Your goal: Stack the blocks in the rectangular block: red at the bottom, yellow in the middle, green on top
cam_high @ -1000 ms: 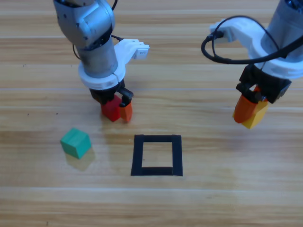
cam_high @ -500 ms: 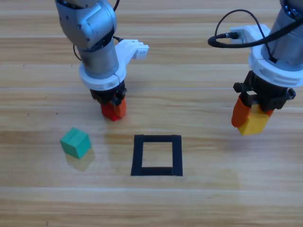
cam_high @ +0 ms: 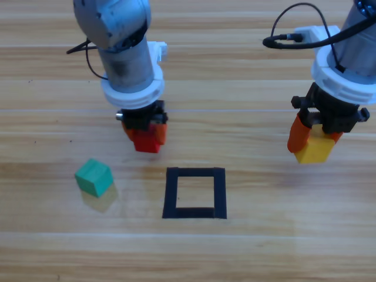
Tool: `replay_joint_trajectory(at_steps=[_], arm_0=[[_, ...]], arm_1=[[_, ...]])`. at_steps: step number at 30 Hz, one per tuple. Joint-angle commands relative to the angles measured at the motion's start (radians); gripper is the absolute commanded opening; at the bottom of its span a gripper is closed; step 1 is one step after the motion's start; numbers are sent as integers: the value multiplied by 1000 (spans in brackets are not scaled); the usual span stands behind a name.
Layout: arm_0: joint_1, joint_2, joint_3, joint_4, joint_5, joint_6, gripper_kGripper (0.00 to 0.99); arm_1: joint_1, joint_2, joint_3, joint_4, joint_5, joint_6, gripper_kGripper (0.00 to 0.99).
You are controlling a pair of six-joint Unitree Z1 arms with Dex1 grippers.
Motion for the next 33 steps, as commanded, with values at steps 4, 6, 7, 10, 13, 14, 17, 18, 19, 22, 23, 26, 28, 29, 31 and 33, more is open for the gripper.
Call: replay_joint_trajectory(at_steps=[4,6,7,10,13,14,17,18,19,22,23,26,28,29,31,33], arm_0=[[-197,-83,0,33,39,-201,0],[-226,-80,1,33,56,-237,0],[-234,-76,0,33,60,-244,0],[-251,-68,4,32,74,-270,0],[-263,-60,12,30,91,-291,0],[-268,-54,12,30,96,-296,0],[-277,-27,15,24,106,-302,0],[-278,-14,12,24,109,-305,0],[-280,1,8,24,109,-305,0],[-281,36,-5,29,94,-307,0],[-281,38,-3,29,91,-311,0],[-281,46,-2,30,90,-326,0],[-283,50,-5,29,93,-339,0],[-285,53,-6,29,93,-345,0],[-288,55,-11,26,97,-356,0],[-292,59,-15,24,102,-366,0]], arm_1=[[-8,-26,21,-32,-28,16,0],[-8,-26,20,-32,-28,16,0],[-8,-26,20,-32,-27,16,0],[-8,-26,20,-32,-24,21,0],[-8,-24,18,-32,-24,21,0],[-8,-24,17,-32,-25,21,0],[-8,-23,13,-32,-24,21,0],[-8,-21,13,-32,-24,21,0],[-8,-21,13,-32,-24,21,0],[-8,-21,12,-32,-22,21,0],[-8,-21,12,-32,-22,21,0],[-8,-21,9,-32,-22,19,0],[-8,-21,7,-32,-22,19,0],[-8,-21,7,-32,-22,19,0],[-8,-20,6,-32,-22,19,0],[-8,-18,6,-32,-22,19,0]])
